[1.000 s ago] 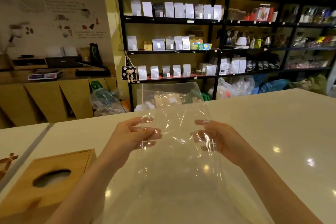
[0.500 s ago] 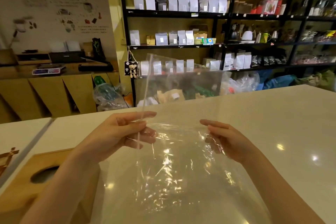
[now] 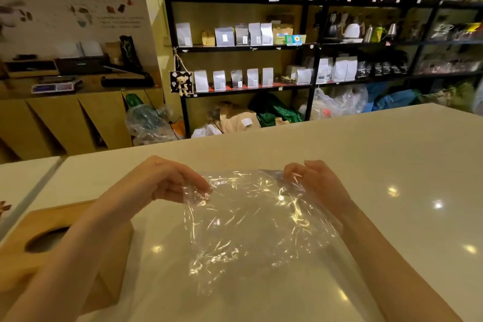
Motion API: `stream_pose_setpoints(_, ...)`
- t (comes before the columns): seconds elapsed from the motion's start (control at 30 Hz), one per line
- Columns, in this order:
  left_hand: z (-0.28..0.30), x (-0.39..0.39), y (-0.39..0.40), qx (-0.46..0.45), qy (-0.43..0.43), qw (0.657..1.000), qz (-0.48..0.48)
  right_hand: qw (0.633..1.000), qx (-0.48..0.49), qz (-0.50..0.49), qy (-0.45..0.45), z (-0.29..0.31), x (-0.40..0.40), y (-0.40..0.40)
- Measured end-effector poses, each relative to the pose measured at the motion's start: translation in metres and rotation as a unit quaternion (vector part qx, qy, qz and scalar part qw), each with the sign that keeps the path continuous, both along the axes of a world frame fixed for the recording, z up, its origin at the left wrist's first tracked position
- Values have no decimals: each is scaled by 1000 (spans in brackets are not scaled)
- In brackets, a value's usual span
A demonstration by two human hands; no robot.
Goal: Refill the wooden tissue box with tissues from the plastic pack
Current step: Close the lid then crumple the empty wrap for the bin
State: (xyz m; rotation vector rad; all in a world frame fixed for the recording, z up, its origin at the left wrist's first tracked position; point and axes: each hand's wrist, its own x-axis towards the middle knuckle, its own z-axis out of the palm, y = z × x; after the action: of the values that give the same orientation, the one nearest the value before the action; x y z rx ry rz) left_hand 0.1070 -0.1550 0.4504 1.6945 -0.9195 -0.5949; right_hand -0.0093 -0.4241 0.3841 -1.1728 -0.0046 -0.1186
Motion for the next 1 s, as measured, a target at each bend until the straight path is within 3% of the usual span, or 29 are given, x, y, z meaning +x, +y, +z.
stream_pose_setpoints(0.13, 4, -7, 6, 109, 38, 987, -108, 993, -106, -7, 44, -1, -2, 7)
stream_pose_setpoints(0.23, -6, -18, -6, 141, 85, 983, -79, 984, -163, 23, 64, 1, -4, 13)
stream_pose_setpoints(0.37, -32, -36, -24, 193, 38, 979, -50, 982, -167, 64, 64, 6, -6, 24)
stream_pose_setpoints(0.47, -44, -48, -20, 123, 109, 985, -47, 990, -77, 83, 83, 8, -5, 30)
stream_pose_setpoints(0.57, -48, -62, -6, -13, 240, 970, 23, 976, 168, 88, 109, 2, -4, 40)
stream_pose_setpoints(0.67, -55, -84, 16, -107, 300, 943, 100, 975, 143, 126, 114, -10, -17, 58)
stream_pose_setpoints(0.77, -64, -107, 40, -142, 287, 933, 164, 965, 137, 185, 125, -16, -46, 90)
stream_pose_setpoints(0.87, -76, -143, 72, -153, 255, 931, 210, 975, 113, 150, 117, -23, -96, 135)
stream_pose_setpoints(1.0, -105, -191, 118, -128, 221, 945, 203, 995, -21, 53, 82, -54, -155, 183)
